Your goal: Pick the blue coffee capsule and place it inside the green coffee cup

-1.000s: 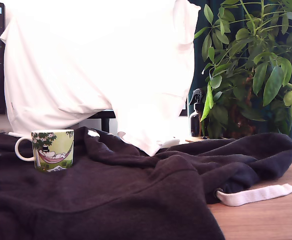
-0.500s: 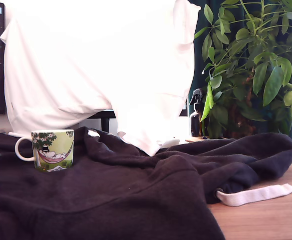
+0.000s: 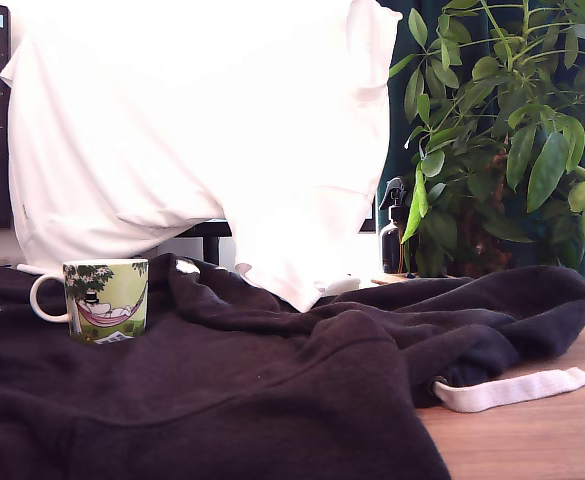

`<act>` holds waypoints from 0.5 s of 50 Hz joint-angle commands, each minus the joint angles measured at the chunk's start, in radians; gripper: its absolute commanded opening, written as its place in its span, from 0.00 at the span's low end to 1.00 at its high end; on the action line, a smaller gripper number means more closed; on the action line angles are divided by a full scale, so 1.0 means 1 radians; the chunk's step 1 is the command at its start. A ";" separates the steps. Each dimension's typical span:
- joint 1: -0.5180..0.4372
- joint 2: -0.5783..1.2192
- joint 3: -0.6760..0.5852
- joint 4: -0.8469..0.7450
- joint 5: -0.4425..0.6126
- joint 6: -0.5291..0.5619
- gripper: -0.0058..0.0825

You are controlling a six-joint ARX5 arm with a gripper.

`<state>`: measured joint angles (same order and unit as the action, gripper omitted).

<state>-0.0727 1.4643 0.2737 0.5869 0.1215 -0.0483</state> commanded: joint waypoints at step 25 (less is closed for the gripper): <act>-0.009 -0.185 0.003 -0.067 0.033 -0.004 0.27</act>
<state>-0.0761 1.3197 0.2737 0.5217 0.1490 -0.0490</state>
